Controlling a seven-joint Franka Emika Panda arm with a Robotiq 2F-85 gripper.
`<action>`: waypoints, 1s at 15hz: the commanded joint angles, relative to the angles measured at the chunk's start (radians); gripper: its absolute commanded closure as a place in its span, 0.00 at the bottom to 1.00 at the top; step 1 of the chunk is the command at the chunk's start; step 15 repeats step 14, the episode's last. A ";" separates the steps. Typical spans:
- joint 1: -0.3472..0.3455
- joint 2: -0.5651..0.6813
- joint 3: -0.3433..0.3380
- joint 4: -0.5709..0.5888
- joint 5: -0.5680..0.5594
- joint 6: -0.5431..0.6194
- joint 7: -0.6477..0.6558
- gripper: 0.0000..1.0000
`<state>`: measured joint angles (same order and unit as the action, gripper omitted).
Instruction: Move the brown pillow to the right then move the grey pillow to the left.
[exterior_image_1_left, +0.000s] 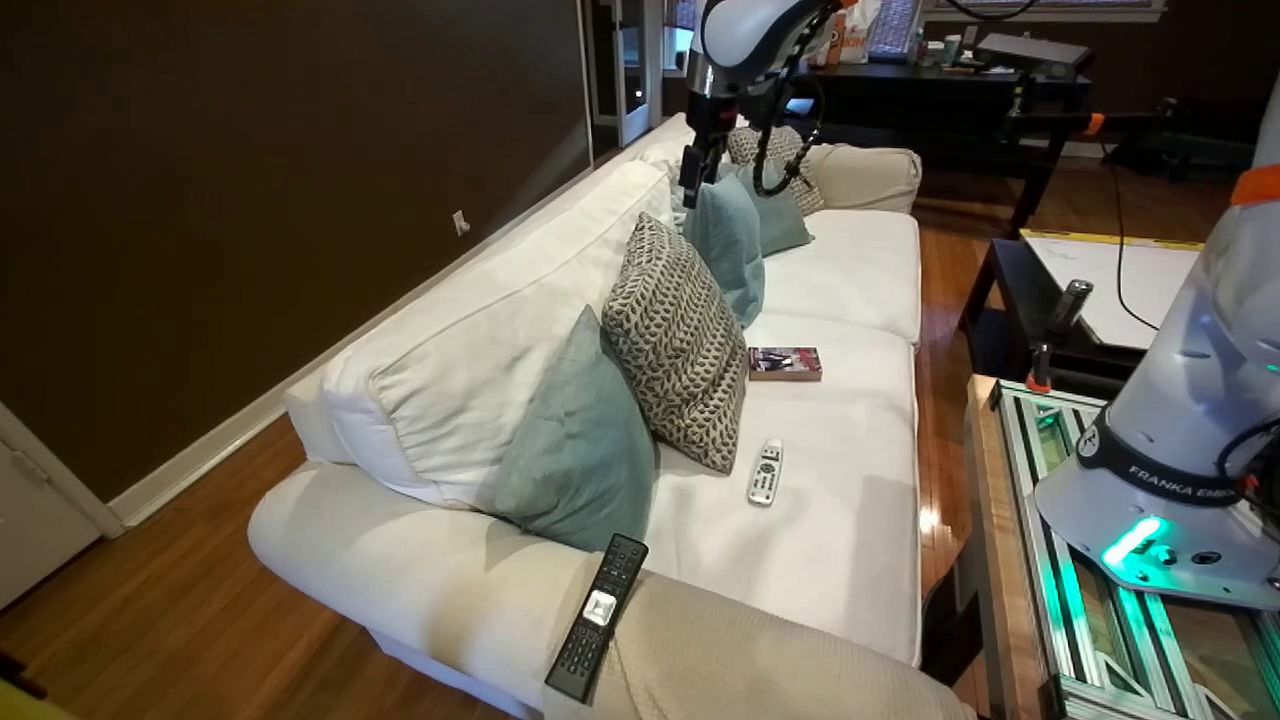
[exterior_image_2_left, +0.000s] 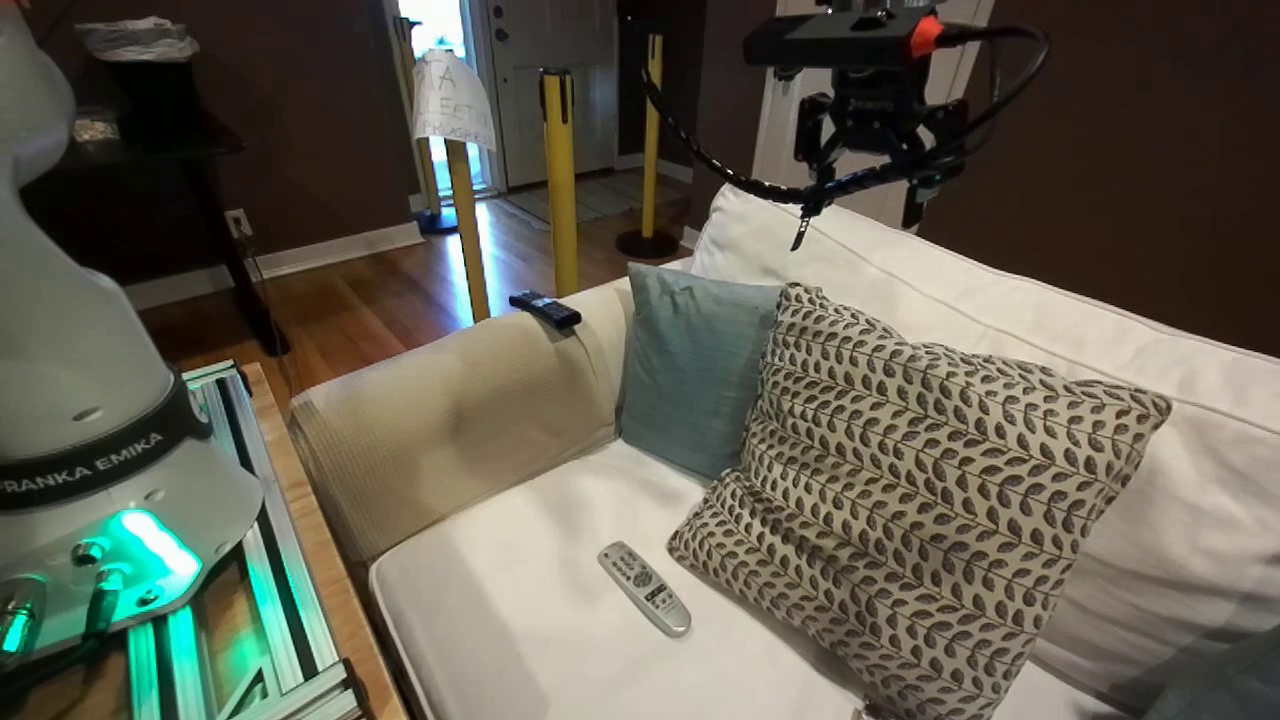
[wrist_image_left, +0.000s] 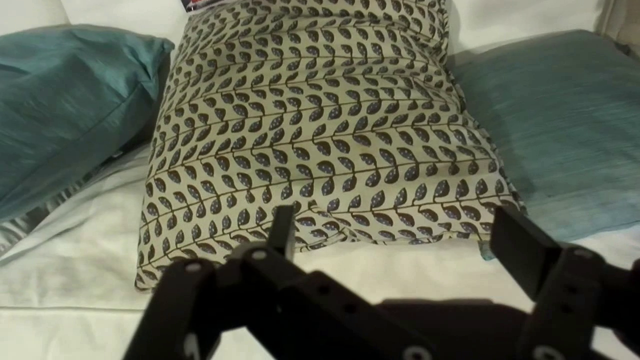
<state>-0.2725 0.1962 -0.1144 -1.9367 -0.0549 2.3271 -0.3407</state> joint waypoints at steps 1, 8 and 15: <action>0.027 -0.041 -0.011 -0.068 0.004 0.071 0.011 0.00; 0.035 -0.025 -0.014 -0.043 0.007 0.069 0.000 0.00; 0.036 -0.026 -0.014 -0.048 0.007 0.070 0.000 0.00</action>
